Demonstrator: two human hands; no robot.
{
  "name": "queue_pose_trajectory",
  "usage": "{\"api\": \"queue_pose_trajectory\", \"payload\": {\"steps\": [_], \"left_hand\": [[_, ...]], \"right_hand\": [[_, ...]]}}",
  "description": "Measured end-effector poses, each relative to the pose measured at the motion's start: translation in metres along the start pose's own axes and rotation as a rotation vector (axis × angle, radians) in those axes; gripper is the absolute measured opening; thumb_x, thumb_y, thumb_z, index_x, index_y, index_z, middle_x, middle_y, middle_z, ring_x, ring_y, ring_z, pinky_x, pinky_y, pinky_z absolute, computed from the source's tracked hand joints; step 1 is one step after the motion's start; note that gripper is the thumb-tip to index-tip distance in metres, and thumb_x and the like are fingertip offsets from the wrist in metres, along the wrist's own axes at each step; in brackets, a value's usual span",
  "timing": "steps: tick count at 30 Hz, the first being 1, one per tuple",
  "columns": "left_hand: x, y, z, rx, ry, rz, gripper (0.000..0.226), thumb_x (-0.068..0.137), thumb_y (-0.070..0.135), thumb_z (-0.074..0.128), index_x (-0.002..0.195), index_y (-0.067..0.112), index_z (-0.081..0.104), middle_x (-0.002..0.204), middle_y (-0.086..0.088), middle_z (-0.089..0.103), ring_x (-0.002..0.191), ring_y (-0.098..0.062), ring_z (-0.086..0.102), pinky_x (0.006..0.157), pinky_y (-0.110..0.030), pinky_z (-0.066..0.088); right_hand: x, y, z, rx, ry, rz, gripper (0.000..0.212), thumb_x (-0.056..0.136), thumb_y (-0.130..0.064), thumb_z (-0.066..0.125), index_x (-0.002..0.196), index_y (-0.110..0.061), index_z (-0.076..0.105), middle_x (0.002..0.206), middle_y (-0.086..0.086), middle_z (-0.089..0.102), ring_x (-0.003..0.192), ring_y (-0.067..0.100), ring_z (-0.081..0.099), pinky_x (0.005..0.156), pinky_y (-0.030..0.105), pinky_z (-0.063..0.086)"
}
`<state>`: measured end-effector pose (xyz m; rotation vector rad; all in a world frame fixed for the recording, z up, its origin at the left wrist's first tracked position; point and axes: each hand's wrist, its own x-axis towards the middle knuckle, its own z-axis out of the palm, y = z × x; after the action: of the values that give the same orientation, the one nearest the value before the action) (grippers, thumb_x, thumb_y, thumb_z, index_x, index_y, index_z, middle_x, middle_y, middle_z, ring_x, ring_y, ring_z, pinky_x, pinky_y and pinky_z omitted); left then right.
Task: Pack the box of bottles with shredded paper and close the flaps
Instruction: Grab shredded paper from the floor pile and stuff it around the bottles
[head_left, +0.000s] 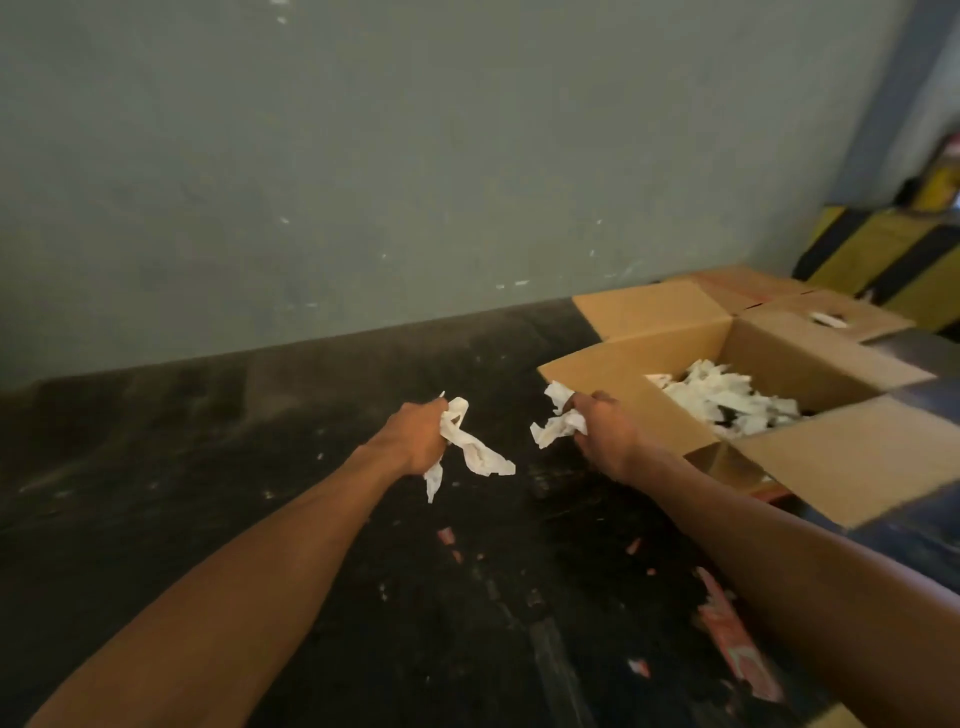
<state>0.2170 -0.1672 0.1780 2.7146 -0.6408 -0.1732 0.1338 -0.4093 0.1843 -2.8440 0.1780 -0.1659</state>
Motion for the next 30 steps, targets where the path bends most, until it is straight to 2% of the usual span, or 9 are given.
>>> {"api": "queue_pose_trajectory", "payload": {"steps": [5,9,11,13,16,20,23,26,30], "left_hand": [[0.032,0.104,0.007,-0.008,0.042,0.044,0.014,0.088,0.006,0.048,0.100,0.013,0.051,0.107,-0.017,0.063,0.085,-0.030,0.060,0.068,-0.038,0.047],[0.055,0.192,0.022,-0.067,0.093,0.095,0.009,0.092,0.010,0.044,0.096,0.013,0.052,0.107,-0.017,0.063,0.091,-0.032,0.061,0.078,-0.041,0.051],[0.063,0.227,0.029,-0.083,0.100,0.108,0.009,0.094,0.016,0.043,0.090,0.018,0.050,0.106,-0.015,0.064,0.090,-0.031,0.061,0.078,-0.040,0.052],[0.074,0.257,0.034,-0.091,0.115,0.100,0.012,0.095,0.016,0.041,0.087,0.021,0.049,0.103,-0.014,0.064,0.086,-0.030,0.061,0.073,-0.041,0.054],[0.095,0.289,0.037,-0.106,0.123,0.089,0.015,0.095,0.013,0.037,0.088,0.019,0.049,0.096,-0.015,0.061,0.076,-0.031,0.061,0.056,-0.038,0.054],[0.133,0.313,0.041,-0.092,0.143,0.088,0.015,0.095,0.013,0.035,0.096,0.014,0.050,0.098,-0.017,0.061,0.073,-0.032,0.059,0.044,-0.032,0.045],[0.166,0.323,0.053,-0.139,0.166,0.090,0.015,0.096,0.013,0.037,0.097,0.010,0.052,0.091,-0.015,0.060,0.069,-0.031,0.057,0.049,-0.032,0.047],[0.200,0.328,0.069,-0.157,0.183,0.081,0.017,0.096,0.016,0.041,0.104,0.008,0.054,0.102,-0.018,0.063,0.079,-0.032,0.057,0.063,-0.036,0.046],[0.241,0.334,0.091,-0.139,0.164,0.046,0.023,0.096,0.020,0.042,0.113,0.008,0.055,0.111,-0.020,0.063,0.090,-0.035,0.058,0.070,-0.035,0.042]], "right_hand": [[-0.024,0.107,-0.064,0.026,0.090,0.046,0.037,0.090,-0.014,0.057,0.127,-0.014,0.052,0.120,0.016,0.055,0.109,0.035,0.055,0.090,0.038,0.046],[-0.037,0.192,-0.104,0.031,0.126,0.070,0.035,0.088,-0.015,0.058,0.123,-0.014,0.056,0.114,0.015,0.059,0.105,0.034,0.056,0.085,0.036,0.044],[-0.039,0.225,-0.121,0.044,0.157,0.107,0.033,0.088,-0.016,0.057,0.121,-0.017,0.056,0.114,0.013,0.060,0.104,0.032,0.056,0.085,0.037,0.045],[-0.036,0.253,-0.136,0.069,0.179,0.127,0.029,0.088,-0.016,0.056,0.117,-0.018,0.058,0.112,0.011,0.061,0.102,0.031,0.057,0.085,0.038,0.048],[-0.022,0.284,-0.151,0.103,0.204,0.128,0.026,0.089,-0.016,0.059,0.115,-0.018,0.059,0.109,0.008,0.064,0.096,0.026,0.059,0.080,0.036,0.049],[0.010,0.315,-0.152,0.143,0.203,0.136,0.026,0.089,-0.015,0.061,0.115,-0.016,0.059,0.105,0.007,0.066,0.088,0.020,0.059,0.071,0.030,0.047],[0.033,0.330,-0.145,0.148,0.183,0.150,0.031,0.090,-0.015,0.061,0.121,-0.014,0.057,0.113,0.009,0.065,0.099,0.025,0.061,0.081,0.034,0.050],[0.058,0.345,-0.139,0.152,0.160,0.175,0.033,0.091,-0.016,0.062,0.124,-0.015,0.057,0.118,0.008,0.064,0.106,0.025,0.060,0.088,0.036,0.050],[0.089,0.362,-0.133,0.169,0.117,0.176,0.035,0.090,-0.015,0.062,0.125,-0.017,0.055,0.115,0.007,0.065,0.102,0.025,0.061,0.089,0.040,0.053]]}}
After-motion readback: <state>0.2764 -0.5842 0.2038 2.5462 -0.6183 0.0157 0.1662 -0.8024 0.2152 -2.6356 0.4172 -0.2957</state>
